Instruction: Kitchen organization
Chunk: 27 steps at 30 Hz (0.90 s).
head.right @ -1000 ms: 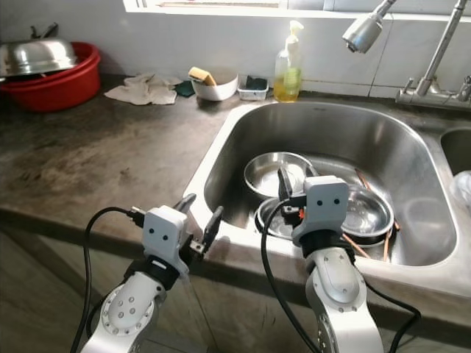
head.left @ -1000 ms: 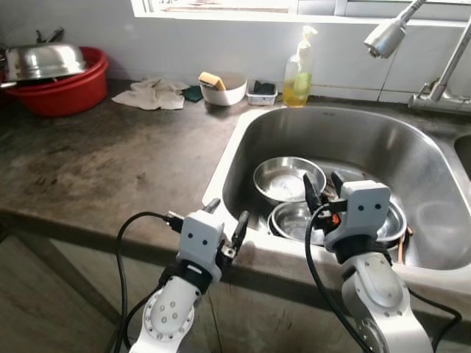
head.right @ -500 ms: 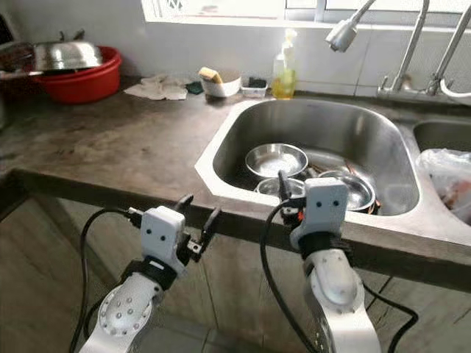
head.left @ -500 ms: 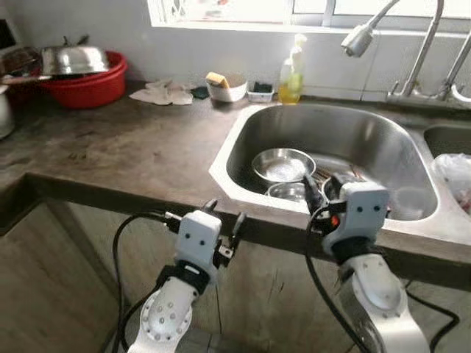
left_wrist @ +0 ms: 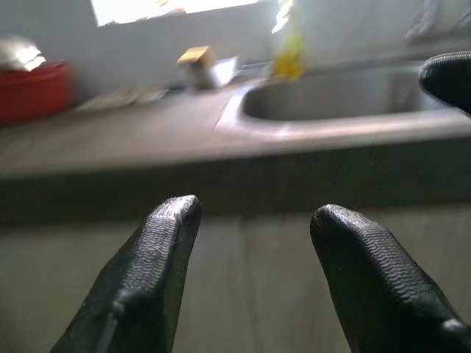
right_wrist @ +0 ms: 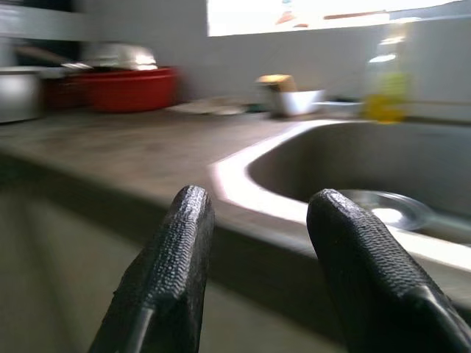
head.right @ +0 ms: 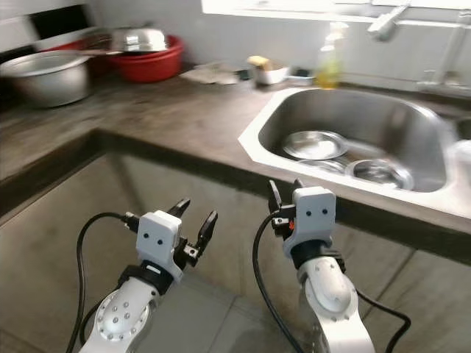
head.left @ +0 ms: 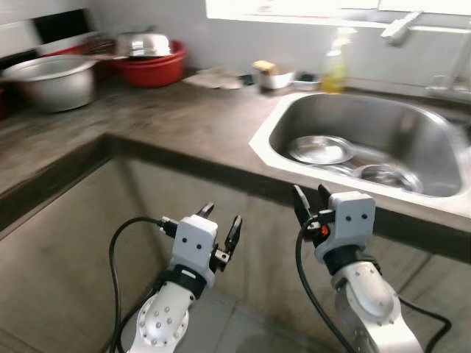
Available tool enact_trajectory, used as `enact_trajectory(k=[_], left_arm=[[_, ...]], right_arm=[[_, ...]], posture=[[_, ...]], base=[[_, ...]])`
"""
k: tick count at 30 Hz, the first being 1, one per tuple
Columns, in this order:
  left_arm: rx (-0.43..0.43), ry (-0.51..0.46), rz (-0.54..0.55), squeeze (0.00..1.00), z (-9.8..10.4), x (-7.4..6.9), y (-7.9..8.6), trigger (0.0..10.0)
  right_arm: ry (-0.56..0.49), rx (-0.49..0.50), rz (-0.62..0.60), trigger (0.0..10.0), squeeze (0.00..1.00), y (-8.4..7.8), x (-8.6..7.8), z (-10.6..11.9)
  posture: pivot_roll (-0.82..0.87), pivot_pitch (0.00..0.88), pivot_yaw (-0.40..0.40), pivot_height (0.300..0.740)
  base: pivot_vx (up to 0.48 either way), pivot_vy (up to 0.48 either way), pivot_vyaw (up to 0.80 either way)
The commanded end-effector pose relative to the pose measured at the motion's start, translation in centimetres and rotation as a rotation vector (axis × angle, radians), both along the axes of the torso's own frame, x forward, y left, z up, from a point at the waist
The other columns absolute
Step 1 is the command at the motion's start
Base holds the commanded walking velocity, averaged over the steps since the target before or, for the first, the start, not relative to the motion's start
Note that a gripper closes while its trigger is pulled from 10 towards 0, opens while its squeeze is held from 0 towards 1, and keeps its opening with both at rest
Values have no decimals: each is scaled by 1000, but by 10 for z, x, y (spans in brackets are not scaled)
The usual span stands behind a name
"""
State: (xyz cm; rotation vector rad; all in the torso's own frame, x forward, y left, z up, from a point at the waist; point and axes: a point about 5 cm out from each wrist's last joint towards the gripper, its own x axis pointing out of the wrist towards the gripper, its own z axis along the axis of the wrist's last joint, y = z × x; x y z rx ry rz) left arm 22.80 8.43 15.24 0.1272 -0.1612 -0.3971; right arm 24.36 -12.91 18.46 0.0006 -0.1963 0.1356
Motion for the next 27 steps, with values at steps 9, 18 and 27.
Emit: enact_trajectory(k=[9,18,27], left_arm=[[-28,104,11,0,-20,-15,4,10000],[-69,170,39,0,-30,-20,8,10000],[-83,199,43,0,-36,-22,8,10000]], right_arm=[[136,-6,10,10000,0,2,-24,-36],[184,-16,19,10000,0,8,-38,-50],[205,-3,7,10000,0,6,-41,-57]], posture=[[89,88,21,740],[86,75,23,740],[85,68,23,740]], base=[[-312,0,0],[-315,0,0],[-319,0,0]])
